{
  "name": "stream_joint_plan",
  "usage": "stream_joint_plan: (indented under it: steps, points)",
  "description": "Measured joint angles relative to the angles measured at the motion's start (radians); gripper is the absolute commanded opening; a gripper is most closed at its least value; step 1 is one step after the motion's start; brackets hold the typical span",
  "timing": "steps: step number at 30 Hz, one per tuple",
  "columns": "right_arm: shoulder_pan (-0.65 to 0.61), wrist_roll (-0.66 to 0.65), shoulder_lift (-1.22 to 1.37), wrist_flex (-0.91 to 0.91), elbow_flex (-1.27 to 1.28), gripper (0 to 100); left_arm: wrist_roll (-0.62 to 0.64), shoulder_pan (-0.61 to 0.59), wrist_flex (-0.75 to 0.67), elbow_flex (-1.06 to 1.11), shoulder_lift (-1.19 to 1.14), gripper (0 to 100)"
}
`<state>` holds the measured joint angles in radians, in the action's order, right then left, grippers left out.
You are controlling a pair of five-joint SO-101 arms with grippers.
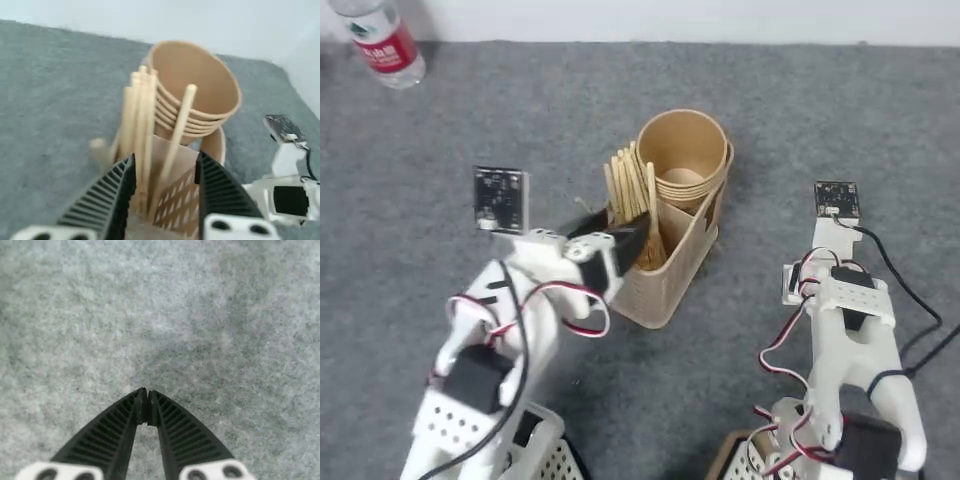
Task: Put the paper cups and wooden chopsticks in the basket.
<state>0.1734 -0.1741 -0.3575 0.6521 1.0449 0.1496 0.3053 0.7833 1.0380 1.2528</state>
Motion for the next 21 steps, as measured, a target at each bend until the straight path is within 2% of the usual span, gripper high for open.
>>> stream_joint_plan:
  steps: [3, 7, 16, 21]
  points:
    - [0.0, 0.0, 0.0, 0.0, 0.0, 0.8, 0.0, -0.063, 0.112, -0.089, 0.0, 19]
    - [0.0, 0.0, 0.0, 0.0, 0.0, 0.8, -0.055, -0.121, 0.183, -0.166, 0.002, 19]
    - [0.0, 0.0, 0.0, 0.0, 0.0, 0.8, -0.104, -0.129, 0.226, -0.192, 0.002, 19]
    - [0.0, 0.0, 0.0, 0.0, 0.0, 0.8, -0.15, -0.129, 0.367, -0.245, 0.0, 22]
